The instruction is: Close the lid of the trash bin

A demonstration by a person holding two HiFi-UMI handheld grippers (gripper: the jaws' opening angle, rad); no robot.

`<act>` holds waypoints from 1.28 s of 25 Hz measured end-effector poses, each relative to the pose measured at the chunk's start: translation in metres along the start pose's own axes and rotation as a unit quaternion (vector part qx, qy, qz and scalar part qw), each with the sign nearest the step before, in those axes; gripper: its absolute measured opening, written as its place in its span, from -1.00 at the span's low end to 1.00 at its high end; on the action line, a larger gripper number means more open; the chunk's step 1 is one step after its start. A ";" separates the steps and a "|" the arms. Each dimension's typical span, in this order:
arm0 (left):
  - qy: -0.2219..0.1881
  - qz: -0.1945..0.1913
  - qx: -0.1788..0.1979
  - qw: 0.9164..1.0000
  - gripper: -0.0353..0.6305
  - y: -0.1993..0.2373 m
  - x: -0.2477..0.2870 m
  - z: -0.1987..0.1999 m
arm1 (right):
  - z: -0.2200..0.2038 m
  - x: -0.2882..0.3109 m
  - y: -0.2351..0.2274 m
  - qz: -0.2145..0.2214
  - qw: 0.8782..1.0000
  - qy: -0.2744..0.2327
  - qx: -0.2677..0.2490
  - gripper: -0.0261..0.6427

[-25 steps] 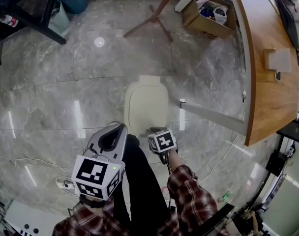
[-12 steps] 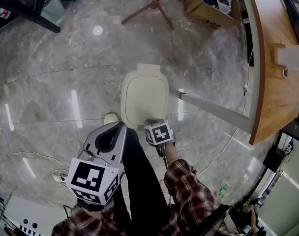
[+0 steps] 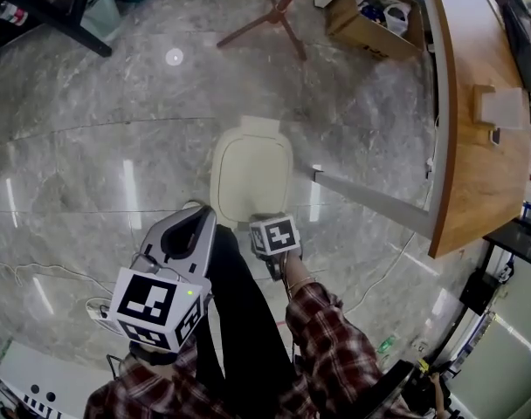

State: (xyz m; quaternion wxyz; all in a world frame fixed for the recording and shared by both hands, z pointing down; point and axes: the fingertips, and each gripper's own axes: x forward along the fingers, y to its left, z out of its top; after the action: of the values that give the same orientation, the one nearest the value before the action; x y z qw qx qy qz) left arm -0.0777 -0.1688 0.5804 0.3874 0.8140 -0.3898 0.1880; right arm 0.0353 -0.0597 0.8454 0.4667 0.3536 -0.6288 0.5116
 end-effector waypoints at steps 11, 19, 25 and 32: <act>-0.064 -0.017 0.072 0.995 -0.87 -0.061 -0.070 0.107 | 0.067 -0.190 0.050 0.007 0.987 -0.159 0.002 -0.86; -0.103 -0.030 0.103 0.989 -0.86 -0.116 -0.148 0.141 | 0.094 -0.346 0.105 0.001 0.959 -0.279 -0.057 -0.86; -0.148 -0.046 0.126 0.980 -0.87 -0.150 -0.182 0.170 | 0.117 -0.451 0.156 0.005 0.912 -0.394 -0.110 -0.89; -0.175 -0.060 0.152 0.971 -0.87 -0.183 -0.196 0.182 | 0.118 -0.527 0.186 0.000 0.864 -0.482 -0.146 -0.89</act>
State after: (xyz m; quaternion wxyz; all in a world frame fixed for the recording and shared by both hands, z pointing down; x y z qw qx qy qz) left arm -0.0569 -0.1420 0.2579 0.1955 0.9056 -0.3685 0.0764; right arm 0.0029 -0.1501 0.2821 0.1516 0.4835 -0.8432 0.1797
